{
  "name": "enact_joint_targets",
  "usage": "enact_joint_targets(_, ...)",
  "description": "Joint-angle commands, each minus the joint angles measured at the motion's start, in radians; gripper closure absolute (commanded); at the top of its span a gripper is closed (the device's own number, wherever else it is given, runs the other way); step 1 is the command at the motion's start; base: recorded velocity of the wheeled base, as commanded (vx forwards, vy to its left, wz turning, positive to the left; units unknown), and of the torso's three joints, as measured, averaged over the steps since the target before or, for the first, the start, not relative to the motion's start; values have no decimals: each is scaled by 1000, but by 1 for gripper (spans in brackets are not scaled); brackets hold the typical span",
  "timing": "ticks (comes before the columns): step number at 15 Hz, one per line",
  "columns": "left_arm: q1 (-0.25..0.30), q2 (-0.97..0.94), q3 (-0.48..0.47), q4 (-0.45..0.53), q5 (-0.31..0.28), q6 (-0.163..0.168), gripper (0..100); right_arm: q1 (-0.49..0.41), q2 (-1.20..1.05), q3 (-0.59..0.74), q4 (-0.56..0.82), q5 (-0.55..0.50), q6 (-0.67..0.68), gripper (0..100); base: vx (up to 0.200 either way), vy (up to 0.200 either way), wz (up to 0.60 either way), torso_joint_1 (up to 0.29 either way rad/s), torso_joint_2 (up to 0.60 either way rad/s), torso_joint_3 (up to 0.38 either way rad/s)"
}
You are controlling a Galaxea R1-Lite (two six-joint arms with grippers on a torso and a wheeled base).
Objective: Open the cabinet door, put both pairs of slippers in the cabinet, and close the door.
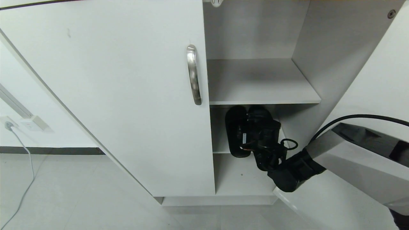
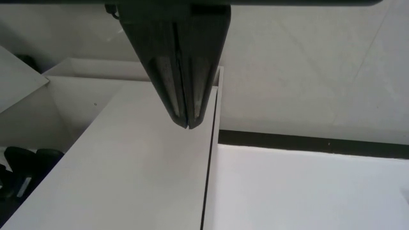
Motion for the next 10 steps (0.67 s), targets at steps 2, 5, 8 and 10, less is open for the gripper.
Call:
enact_joint_targets(2, 2, 1, 0, 0, -1, 1, 100, 83, -159, 274, -108, 2, -1, 0, 0, 0, 0, 0, 0, 0)
enact_joint_targets(5, 2, 1, 0, 0, -1, 1, 100, 158, -203, 513, -295, 2, -7, 0, 0, 0, 0, 0, 0, 0)
enact_joint_targets(8, 2, 1, 0, 0, -1, -1, 100, 185, -210, 575, -349, 2, -7, 0, 0, 0, 0, 0, 0, 0)
enact_joint_targets(10, 2, 1, 0, 0, -1, -1, 100, 185, -210, 576, -352, 4, -7, 0, 0, 0, 0, 0, 0, 0)
